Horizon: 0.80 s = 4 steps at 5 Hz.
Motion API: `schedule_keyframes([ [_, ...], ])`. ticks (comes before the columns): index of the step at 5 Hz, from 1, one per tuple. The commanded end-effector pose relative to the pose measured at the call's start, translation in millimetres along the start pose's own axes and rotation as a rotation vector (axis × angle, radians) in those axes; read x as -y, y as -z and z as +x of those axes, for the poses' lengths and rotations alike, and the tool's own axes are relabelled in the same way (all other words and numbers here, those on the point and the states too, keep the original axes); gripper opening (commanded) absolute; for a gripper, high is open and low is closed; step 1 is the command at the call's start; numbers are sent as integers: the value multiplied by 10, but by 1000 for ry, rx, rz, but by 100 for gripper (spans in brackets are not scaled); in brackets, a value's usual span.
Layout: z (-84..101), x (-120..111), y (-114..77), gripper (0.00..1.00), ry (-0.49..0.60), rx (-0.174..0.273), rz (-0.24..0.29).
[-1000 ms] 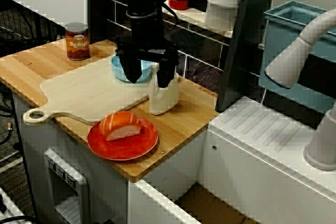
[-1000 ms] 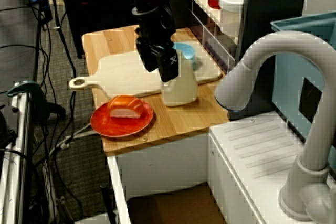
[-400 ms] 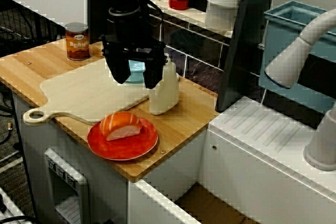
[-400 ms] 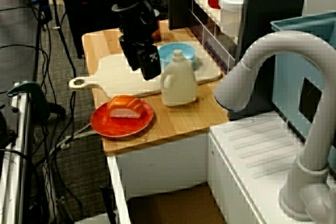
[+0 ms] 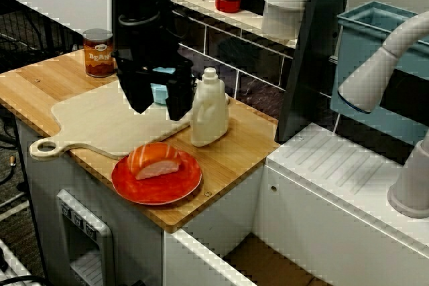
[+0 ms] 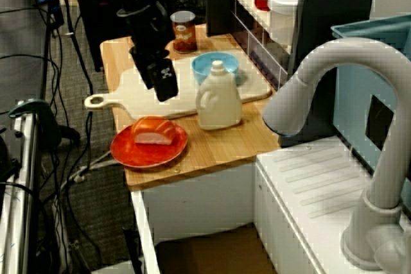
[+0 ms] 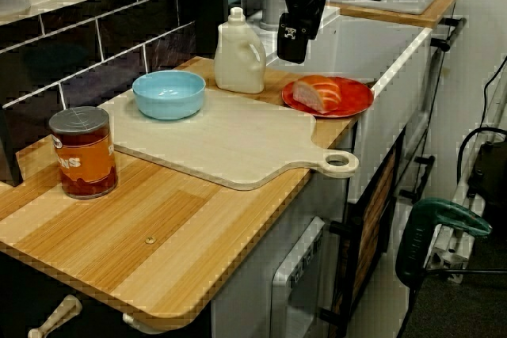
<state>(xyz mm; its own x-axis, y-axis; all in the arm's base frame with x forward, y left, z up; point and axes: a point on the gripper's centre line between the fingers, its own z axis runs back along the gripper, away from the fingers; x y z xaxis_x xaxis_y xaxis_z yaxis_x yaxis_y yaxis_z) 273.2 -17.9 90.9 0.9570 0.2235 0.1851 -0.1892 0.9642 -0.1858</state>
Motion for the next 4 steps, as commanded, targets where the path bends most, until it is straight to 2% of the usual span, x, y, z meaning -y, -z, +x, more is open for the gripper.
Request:
schedule_keyframes([
  [1,-56,-90,-115,100,208,34,-42],
  [2,-132,-73,-81,100,266,38,-37],
  [4,-308,15,25,100,455,26,-43],
])
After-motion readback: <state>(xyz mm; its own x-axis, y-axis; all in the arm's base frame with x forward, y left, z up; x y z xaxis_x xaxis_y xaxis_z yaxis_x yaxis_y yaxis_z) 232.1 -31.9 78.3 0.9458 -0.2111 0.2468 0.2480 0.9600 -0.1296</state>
